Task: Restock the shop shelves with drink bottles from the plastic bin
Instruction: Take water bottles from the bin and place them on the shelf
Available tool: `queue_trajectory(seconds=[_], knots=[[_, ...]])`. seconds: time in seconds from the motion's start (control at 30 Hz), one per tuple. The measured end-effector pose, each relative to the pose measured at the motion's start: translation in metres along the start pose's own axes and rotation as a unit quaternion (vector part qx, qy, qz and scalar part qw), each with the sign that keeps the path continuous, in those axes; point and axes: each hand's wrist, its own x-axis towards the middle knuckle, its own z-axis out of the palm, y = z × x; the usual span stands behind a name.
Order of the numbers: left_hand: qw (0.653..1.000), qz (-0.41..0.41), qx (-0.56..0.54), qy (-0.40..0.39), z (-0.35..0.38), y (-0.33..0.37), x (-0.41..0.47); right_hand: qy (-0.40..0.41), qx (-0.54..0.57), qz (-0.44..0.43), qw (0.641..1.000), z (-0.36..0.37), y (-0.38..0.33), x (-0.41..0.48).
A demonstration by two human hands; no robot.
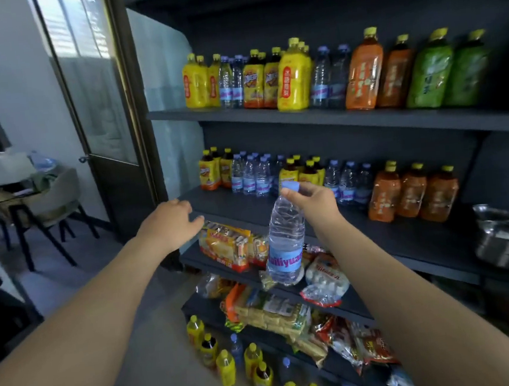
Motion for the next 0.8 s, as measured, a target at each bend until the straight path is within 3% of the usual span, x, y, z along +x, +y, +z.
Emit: queue_trajectory(seconds=[0.4, 0.8], knots=[[0.999, 0.048, 0.002, -0.02, 0.041, 0.078, 0.11, 0.027, -0.001, -0.001, 1.0, -0.065, 0.025, 0.107], [0.994, 0.097, -0.015, -0.044, 0.109, 0.042, 0.251, 0.068, 0.019, 0.028, 0.997, -0.003, 0.076, 0.225]])
